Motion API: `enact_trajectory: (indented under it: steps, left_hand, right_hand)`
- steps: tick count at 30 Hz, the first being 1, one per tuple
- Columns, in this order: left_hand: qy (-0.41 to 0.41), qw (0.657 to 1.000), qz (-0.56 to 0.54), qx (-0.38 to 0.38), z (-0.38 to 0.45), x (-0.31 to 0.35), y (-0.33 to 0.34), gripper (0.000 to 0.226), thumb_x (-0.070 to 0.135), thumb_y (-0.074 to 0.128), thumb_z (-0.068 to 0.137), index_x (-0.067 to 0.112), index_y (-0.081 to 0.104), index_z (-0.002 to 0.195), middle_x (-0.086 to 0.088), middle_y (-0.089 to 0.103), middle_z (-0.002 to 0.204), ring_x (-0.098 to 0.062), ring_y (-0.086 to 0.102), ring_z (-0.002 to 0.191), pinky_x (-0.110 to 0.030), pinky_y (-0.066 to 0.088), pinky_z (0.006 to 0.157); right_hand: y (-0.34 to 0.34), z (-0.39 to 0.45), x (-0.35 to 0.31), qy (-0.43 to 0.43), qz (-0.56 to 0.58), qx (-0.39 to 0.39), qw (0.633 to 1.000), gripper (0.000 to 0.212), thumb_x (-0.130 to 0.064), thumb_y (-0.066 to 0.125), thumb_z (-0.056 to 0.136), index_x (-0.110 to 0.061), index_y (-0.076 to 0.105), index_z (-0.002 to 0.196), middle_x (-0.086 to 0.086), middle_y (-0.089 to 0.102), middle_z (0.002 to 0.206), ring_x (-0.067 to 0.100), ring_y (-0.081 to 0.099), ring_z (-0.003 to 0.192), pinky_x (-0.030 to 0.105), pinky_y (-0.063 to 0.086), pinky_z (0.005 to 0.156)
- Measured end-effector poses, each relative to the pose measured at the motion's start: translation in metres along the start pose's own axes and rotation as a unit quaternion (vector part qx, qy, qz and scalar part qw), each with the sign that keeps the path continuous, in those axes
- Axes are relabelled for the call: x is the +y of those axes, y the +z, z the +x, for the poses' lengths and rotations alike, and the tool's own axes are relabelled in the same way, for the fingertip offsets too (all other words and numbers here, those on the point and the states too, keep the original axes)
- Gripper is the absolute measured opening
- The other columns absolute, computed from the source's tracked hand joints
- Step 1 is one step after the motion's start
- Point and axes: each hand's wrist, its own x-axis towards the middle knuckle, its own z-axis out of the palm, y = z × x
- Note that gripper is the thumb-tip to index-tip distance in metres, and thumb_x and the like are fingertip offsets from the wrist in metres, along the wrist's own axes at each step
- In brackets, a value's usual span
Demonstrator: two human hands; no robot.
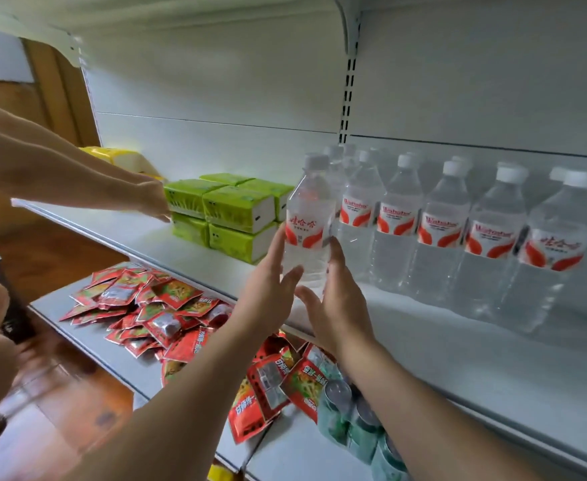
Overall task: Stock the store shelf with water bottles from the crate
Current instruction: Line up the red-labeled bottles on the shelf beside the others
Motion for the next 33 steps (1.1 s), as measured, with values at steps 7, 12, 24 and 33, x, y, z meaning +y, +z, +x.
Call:
enact_trajectory:
  steps: [7,12,24,33]
  left_hand:
    - [0.025,0.997,-0.038,0.062,0.018,-0.034,0.027,0.068,0.007,0.044,0.104,0.050,0.022,0.151,0.011,0.037,0.155,-0.003,0.035,0.140,-0.012,0.030,0.106]
    - [-0.003,0.998,-0.008,0.060,0.028,-0.037,0.032,0.056,0.016,0.038,0.107,0.046,0.028,0.152,0.014,0.041,0.154,0.005,0.037,0.129,-0.011,0.028,0.093]
    - [-0.033,0.999,0.006,0.035,0.031,-0.039,0.033,0.053,0.022,0.037,0.107,0.043,0.024,0.154,0.009,0.040,0.156,-0.012,0.041,0.139,-0.013,0.027,0.089]
    - [0.004,0.999,-0.017,0.040,0.027,-0.040,0.033,0.057,0.022,0.041,0.106,0.044,0.021,0.155,0.013,0.037,0.157,-0.009,0.039,0.141,-0.020,0.029,0.105]
  right_hand:
    - [0.020,0.038,0.012,0.019,-0.026,0.033,0.999,0.090,-0.035,0.068,0.092,-0.026,0.008,0.158,0.009,0.041,0.152,0.028,0.045,0.137,0.039,0.040,0.106]
    - [0.021,0.048,0.016,0.030,-0.065,0.031,0.997,0.086,-0.032,0.063,0.096,-0.016,0.007,0.158,0.012,0.037,0.152,0.029,0.043,0.136,0.034,0.037,0.105]
    - [0.022,0.051,0.017,0.036,-0.077,0.026,0.996,0.082,-0.034,0.059,0.097,-0.016,0.007,0.159,0.012,0.038,0.151,0.030,0.045,0.133,0.035,0.039,0.101]
    - [0.019,0.042,0.015,0.031,-0.076,0.037,0.996,0.078,-0.036,0.060,0.096,-0.011,0.016,0.156,0.013,0.042,0.148,0.028,0.046,0.133,0.033,0.039,0.103]
